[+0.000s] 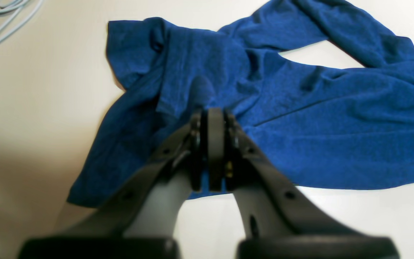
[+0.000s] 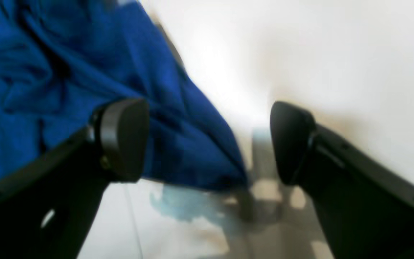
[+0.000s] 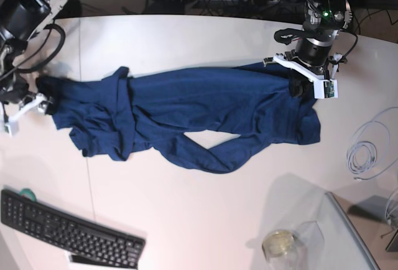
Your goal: Layout the t-shirt on the table in an organized manner, then fold the t-shirt properly
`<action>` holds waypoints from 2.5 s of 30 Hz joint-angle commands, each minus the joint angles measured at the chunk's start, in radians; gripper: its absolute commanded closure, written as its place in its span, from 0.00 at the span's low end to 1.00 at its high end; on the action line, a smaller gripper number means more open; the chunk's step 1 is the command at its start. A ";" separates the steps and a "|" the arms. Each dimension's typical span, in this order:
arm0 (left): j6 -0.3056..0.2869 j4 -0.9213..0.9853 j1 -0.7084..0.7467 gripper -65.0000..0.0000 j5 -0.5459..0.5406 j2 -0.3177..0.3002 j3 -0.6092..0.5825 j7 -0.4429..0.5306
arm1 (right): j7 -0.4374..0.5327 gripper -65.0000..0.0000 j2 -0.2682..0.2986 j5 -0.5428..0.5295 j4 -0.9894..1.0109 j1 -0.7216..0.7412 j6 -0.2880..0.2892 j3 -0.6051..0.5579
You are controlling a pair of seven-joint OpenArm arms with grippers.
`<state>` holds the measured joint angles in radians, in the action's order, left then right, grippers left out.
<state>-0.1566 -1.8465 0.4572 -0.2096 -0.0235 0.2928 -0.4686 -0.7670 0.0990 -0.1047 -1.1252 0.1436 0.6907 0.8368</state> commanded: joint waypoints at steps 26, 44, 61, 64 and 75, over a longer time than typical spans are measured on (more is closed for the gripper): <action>-0.002 0.051 -0.045 1.00 0.006 -0.008 0.003 0.018 | -0.029 0.97 0.012 -0.010 -0.056 -0.063 0.007 -0.136; -0.001 0.595 -0.791 1.00 0.006 -0.060 -0.223 0.023 | 0.094 0.99 0.196 -0.005 0.254 0.380 0.007 -0.351; -0.001 0.534 -1.265 1.00 -0.004 0.078 -0.154 -0.060 | -0.039 0.99 0.434 -0.008 0.279 0.894 0.007 -0.388; -0.001 0.411 -1.150 1.00 -0.004 0.093 -0.155 -0.120 | -0.101 0.99 0.450 -0.011 0.182 0.787 0.007 -0.380; -0.007 0.104 -0.407 1.00 0.006 0.084 -0.154 -0.083 | -0.044 0.99 0.221 -0.010 -0.181 0.054 0.007 -0.189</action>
<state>-0.1600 -1.7248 0.0700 -0.1917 0.0628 0.1387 -0.5819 -0.8387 0.2901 -0.0906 -1.2835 0.1677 0.6926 0.6441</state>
